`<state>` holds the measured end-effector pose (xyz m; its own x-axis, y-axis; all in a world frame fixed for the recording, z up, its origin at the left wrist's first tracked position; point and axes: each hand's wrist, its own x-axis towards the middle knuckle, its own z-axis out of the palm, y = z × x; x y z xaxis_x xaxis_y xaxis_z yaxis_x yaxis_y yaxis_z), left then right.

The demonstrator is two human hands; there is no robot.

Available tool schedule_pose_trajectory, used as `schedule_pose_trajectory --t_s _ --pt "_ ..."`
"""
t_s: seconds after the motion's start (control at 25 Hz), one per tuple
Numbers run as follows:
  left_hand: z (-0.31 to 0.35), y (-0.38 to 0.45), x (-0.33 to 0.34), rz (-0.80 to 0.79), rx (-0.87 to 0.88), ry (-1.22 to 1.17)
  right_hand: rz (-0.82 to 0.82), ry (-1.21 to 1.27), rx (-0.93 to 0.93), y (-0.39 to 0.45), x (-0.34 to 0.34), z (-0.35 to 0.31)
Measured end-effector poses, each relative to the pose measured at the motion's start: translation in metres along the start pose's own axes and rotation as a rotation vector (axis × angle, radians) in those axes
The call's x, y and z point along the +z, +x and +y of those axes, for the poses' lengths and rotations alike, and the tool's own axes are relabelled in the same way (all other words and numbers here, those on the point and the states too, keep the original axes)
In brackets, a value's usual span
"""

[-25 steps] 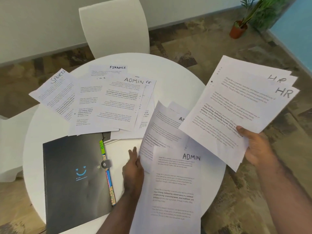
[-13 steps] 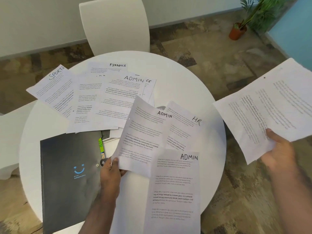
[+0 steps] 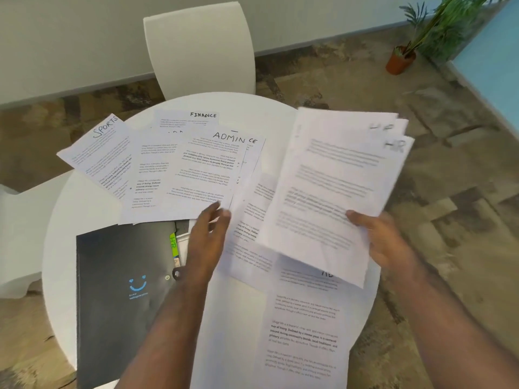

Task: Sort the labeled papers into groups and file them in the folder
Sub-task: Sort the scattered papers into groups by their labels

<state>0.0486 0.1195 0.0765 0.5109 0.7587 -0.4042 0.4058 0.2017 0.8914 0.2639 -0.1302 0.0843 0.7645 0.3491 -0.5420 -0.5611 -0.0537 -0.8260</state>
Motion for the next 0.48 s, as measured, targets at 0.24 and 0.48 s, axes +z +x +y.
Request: schedule_pose_trajectory --t_s 0.24,0.48 --pt "0.045 0.042 0.002 -0.523 -0.248 -0.318 -0.296 -0.257 0.052 -0.004 0.074 -0.002" --pt "0.025 0.063 -0.011 -0.286 -0.175 -0.318 0.029 -0.762 -0.092 0.059 0.05 0.017"
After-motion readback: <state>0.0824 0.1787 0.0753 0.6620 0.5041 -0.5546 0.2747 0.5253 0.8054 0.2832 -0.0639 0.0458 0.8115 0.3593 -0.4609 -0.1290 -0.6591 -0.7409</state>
